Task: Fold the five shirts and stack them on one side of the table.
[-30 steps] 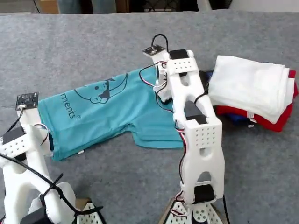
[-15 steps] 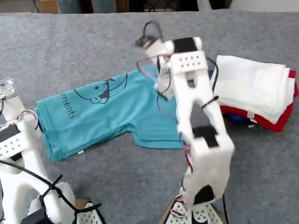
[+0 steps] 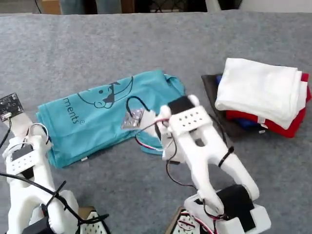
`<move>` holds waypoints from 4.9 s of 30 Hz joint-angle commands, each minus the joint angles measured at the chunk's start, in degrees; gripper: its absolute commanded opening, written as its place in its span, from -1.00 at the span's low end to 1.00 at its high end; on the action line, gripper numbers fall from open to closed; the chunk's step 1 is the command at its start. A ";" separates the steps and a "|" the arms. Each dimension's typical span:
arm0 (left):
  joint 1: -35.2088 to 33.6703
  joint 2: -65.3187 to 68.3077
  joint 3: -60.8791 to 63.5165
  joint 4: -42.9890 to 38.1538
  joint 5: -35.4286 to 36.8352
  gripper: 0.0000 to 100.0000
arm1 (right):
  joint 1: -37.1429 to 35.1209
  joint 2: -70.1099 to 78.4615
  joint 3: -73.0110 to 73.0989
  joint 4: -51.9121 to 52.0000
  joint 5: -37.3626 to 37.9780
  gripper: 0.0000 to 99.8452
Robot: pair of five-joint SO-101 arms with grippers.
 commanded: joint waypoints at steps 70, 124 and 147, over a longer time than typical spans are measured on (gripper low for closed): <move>0.57 10.81 -9.19 3.96 0.35 -0.94 | 1.32 83.21 -132.79 13.89 7.12 -0.37; -3.21 49.23 -50.95 43.25 8.00 -0.86 | 12.57 44.35 -94.37 14.77 -9.76 -0.97; -4.26 49.32 -77.32 63.91 -0.44 -0.94 | 19.08 43.74 -90.51 14.86 -13.80 -0.97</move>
